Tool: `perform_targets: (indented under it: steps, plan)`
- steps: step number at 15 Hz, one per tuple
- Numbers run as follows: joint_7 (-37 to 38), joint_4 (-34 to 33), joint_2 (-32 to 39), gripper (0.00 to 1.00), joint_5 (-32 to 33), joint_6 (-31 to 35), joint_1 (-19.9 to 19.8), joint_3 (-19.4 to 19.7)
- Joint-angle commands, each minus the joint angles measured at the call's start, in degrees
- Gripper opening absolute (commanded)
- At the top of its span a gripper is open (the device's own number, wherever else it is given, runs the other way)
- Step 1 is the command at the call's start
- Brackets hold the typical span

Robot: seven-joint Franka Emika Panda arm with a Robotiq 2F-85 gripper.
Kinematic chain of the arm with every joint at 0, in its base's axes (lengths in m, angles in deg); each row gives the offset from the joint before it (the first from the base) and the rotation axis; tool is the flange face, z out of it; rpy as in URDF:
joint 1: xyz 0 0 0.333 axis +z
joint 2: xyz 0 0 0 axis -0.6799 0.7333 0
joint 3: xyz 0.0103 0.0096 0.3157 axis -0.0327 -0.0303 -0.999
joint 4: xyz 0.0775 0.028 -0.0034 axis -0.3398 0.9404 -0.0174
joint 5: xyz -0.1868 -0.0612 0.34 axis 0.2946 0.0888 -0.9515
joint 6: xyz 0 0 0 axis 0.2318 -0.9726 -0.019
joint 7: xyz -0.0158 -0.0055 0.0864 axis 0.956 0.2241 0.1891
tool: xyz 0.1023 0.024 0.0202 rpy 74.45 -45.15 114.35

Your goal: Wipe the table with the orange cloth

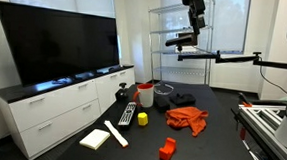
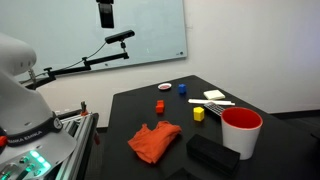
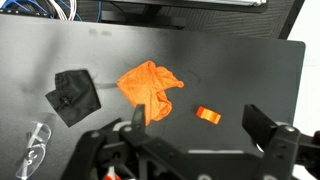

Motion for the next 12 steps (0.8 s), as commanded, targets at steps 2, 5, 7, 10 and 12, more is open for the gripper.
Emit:
perform_targets:
  steps: [2,5,7,10,12]
  plan:
    - [0.25,0.62,-0.22,1.00,-1.57,2.35,-1.19,-0.91]
    - [4.37,4.80,1.45,1.00,-7.32,16.08,-1.14,-1.08]
    - [5.88,6.85,5.79,1.00,-10.00,23.11,-0.92,-1.49]
    - [8.26,9.96,13.08,1.00,-9.43,29.89,-1.59,-2.88]
    - [8.65,12.44,17.13,1.00,-7.34,36.37,-2.16,-3.67]
